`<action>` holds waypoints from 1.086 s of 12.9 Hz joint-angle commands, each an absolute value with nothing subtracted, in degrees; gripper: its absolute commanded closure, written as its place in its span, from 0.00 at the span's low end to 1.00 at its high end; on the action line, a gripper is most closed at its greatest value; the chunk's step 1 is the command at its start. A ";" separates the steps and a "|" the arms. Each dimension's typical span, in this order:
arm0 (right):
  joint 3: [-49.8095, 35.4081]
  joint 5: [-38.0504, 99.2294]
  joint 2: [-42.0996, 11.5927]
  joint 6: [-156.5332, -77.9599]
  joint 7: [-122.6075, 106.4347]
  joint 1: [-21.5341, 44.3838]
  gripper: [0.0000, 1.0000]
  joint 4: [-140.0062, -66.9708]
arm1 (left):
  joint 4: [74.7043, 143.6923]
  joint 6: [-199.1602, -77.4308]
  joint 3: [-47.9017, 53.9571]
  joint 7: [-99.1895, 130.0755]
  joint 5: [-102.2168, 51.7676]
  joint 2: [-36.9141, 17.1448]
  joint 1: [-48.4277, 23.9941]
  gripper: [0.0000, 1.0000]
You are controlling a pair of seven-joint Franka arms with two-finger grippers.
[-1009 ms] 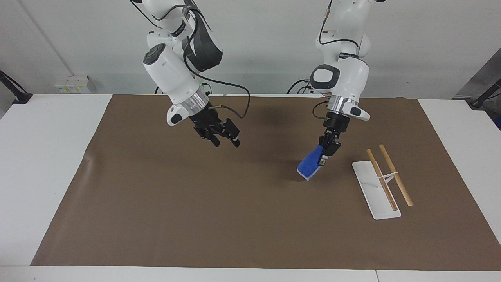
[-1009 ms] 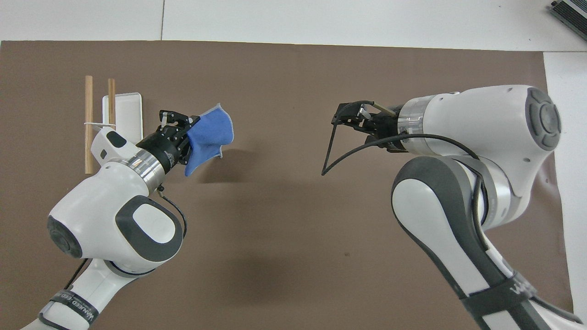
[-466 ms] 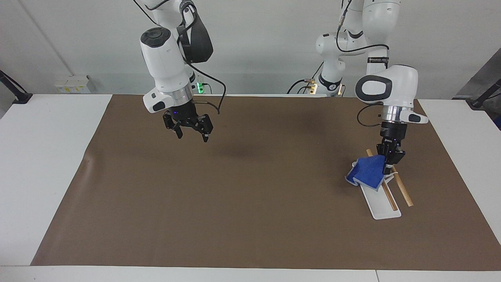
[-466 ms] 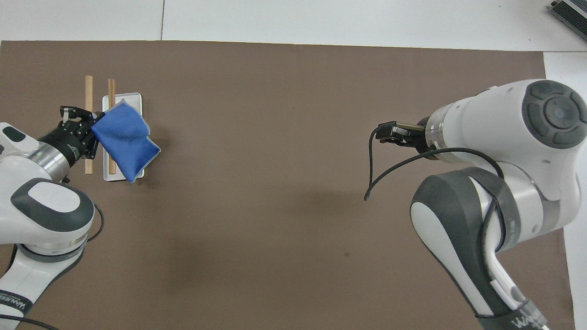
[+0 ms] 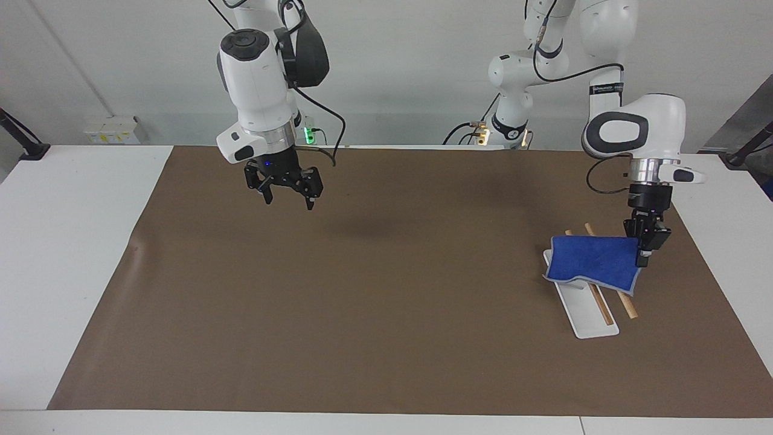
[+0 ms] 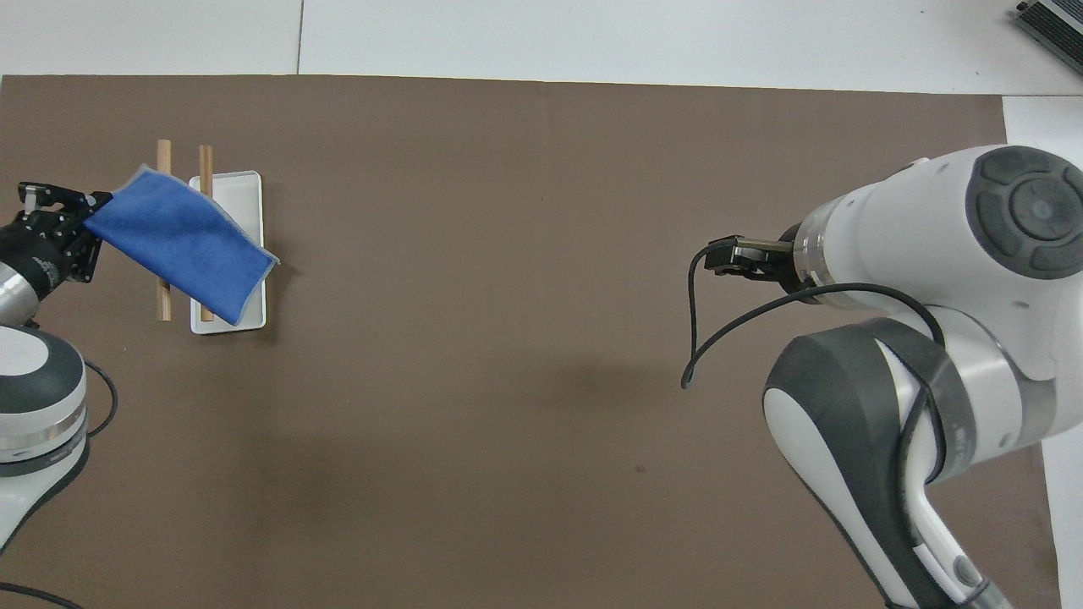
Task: Right arm passes towel to left arm to hang
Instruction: 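Carry the towel with the left gripper over the rack's rod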
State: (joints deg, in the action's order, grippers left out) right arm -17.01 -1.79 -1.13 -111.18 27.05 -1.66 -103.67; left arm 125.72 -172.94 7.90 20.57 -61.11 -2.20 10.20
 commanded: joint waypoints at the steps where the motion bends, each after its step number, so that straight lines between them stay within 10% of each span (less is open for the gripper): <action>1: -17.23 -2.90 -0.70 -110.48 25.40 -2.46 0.00 -103.45 | 124.62 -171.39 8.44 18.98 -61.79 -2.99 13.62 1.00; 14: -14.08 -2.11 -0.53 -104.34 21.10 -2.83 0.00 -96.35 | 136.31 -172.09 8.35 7.39 -61.79 -0.62 12.66 1.00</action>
